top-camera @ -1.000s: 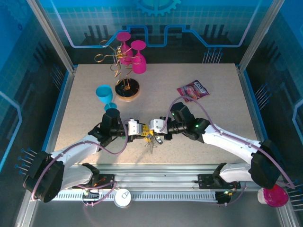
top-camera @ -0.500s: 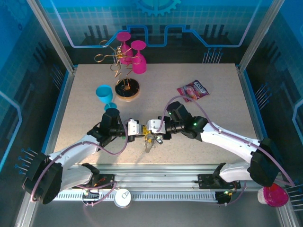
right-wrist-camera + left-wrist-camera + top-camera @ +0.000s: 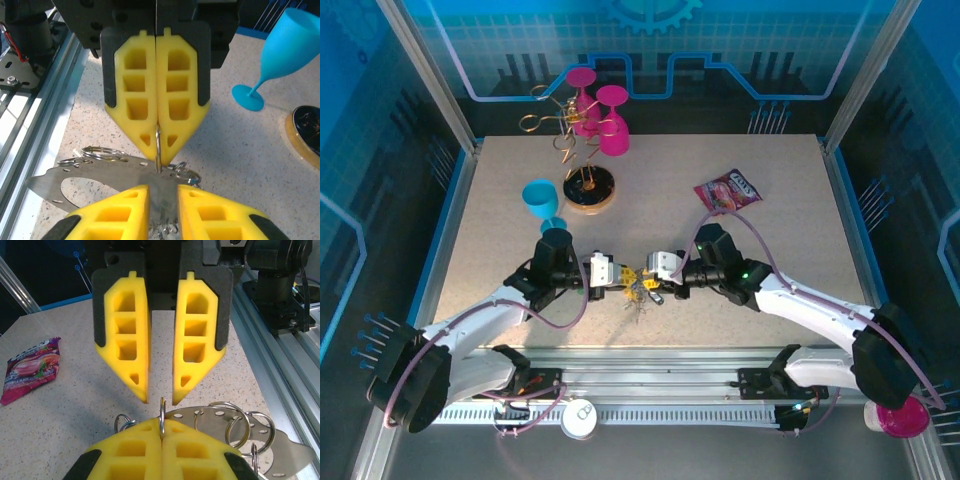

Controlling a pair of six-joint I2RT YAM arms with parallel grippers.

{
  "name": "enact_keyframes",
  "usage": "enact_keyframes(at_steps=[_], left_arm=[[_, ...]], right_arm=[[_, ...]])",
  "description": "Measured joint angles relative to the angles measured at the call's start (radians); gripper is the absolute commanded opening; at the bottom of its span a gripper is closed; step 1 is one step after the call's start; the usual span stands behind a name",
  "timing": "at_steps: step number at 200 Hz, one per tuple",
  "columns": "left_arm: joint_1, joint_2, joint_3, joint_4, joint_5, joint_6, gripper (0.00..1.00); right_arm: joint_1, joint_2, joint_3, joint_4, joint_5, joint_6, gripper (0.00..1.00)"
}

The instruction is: Put the keys on the keyring

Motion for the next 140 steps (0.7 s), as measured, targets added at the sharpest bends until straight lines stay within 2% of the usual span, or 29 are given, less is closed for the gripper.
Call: enact_keyframes(at_steps=[100,134,140], left_arm=[[0.0,0.0,0.0,0.026,0.008,-0.026,0.0],[0.003,0.0,0.0,0.026,0.007,-0.026,0.0],[0.003,0.0,0.0,0.026,0.007,-0.026,0.0]], right_arm=[[0.002,0.018,0.0,0.062,-0.039,0.016,0.14],[0.003,0.02,0.0,0.066,-0.039,0.026,0.0],[0.003,0.021,0.0,0.066,-0.039,0.024,0.0]])
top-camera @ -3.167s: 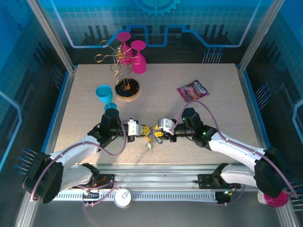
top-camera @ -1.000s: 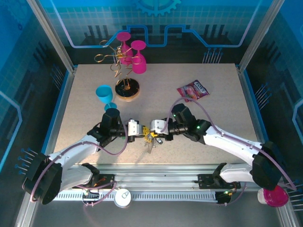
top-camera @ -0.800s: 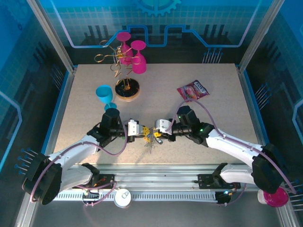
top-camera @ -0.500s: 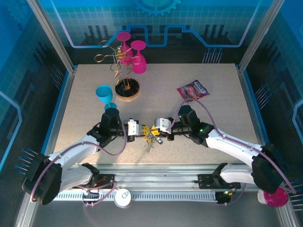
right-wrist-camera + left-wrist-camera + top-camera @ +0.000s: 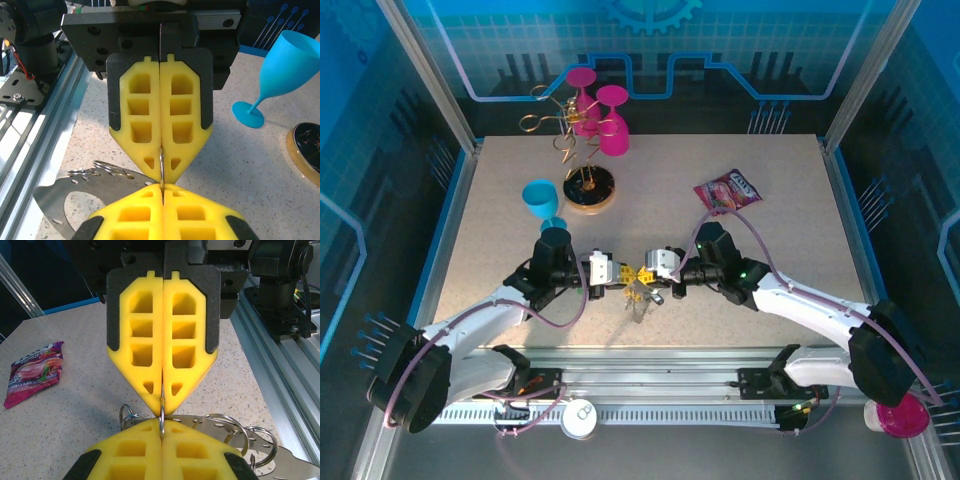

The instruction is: Put the keys on the keyring

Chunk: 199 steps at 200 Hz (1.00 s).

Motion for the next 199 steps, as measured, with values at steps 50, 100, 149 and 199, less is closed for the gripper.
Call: enact_keyframes(at_steps=[50,100,149,199], left_arm=[[0.0,-0.001,0.0,-0.009,-0.003,0.004,0.12],[-0.001,-0.018,0.001,-0.041,-0.002,0.02,0.13],[-0.001,-0.018,0.008,-0.057,-0.002,0.031,0.13],[-0.001,-0.018,0.008,-0.061,-0.002,0.031,0.14]], right_arm=[[0.0,0.0,0.007,-0.023,0.001,-0.019,0.0],[0.004,0.0,0.043,-0.126,0.011,-0.077,0.0],[0.006,0.002,0.049,-0.145,0.01,-0.093,0.0],[0.013,0.01,0.055,-0.135,0.006,-0.084,0.0]])
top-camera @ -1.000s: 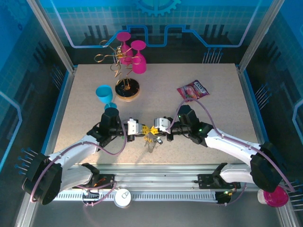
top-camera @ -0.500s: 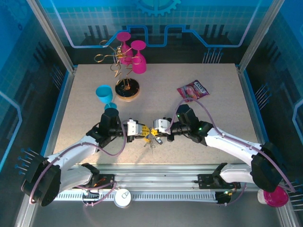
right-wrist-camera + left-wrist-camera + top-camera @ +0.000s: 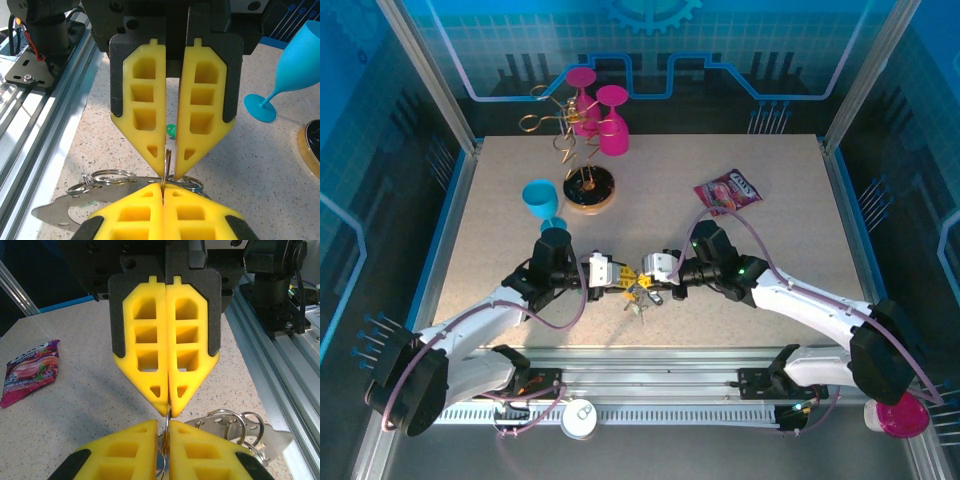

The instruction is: Put the keys on the keyring

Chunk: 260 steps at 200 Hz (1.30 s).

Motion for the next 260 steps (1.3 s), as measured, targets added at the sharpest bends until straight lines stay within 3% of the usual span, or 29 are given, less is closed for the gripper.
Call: enact_keyframes(at_steps=[25,52,69,85,96,153,260], left_arm=[[0.0,0.0,0.0,0.0,0.0,0.003,0.12],[0.0,0.001,0.006,-0.008,0.0,0.002,0.0],[0.0,0.001,0.008,-0.014,0.0,0.006,0.0],[0.0,0.001,0.009,-0.015,-0.005,0.007,0.0],[0.0,0.001,0.01,-0.016,-0.008,0.011,0.0],[-0.024,-0.019,0.036,-0.093,-0.059,0.071,0.0],[-0.031,-0.019,0.047,-0.119,-0.087,0.076,0.0]], right_arm=[[0.0,0.001,0.0,0.011,-0.003,0.013,0.0],[0.0,0.004,0.0,0.029,-0.005,0.027,0.0],[0.0,0.005,0.0,0.03,-0.005,0.035,0.0],[0.0,0.005,-0.001,0.032,0.002,0.043,0.2],[-0.001,0.005,-0.005,0.039,0.01,0.044,0.26],[0.004,-0.025,-0.011,0.016,0.106,-0.001,0.25],[0.045,0.013,-0.006,0.013,0.11,-0.019,0.18]])
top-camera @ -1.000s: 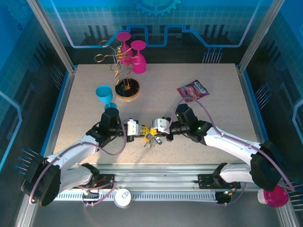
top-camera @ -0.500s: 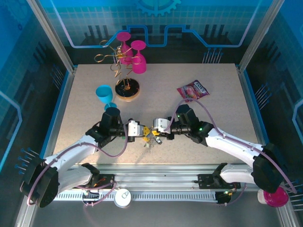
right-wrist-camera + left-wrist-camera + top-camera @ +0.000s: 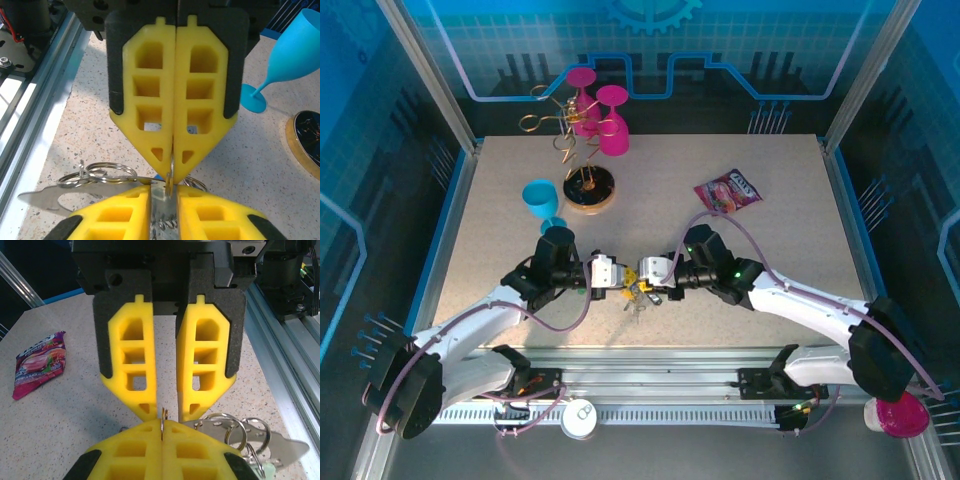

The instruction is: Put the keys on the keyring

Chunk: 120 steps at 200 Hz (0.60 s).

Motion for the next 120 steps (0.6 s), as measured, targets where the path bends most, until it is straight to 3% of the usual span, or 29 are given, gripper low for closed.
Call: enact_keyframes(at_steps=[46,63,70,98,120], left_arm=[[0.0,0.0,0.004,-0.008,-0.006,0.0,0.0],[0.0,0.0,0.006,-0.014,-0.007,0.0,0.0],[0.001,0.0,0.01,-0.02,-0.008,-0.001,0.0],[0.003,-0.006,0.016,-0.037,-0.018,-0.024,0.24],[0.017,-0.028,0.014,-0.019,-0.018,-0.079,0.35]], right_arm=[[0.0,0.005,0.0,0.019,0.003,0.008,0.11],[-0.001,0.007,0.0,0.027,0.003,0.021,0.0],[-0.001,0.008,0.0,0.031,0.002,0.033,0.0],[-0.008,0.014,-0.016,0.075,-0.018,0.07,0.0],[-0.019,0.014,-0.057,0.157,-0.067,0.117,0.0]])
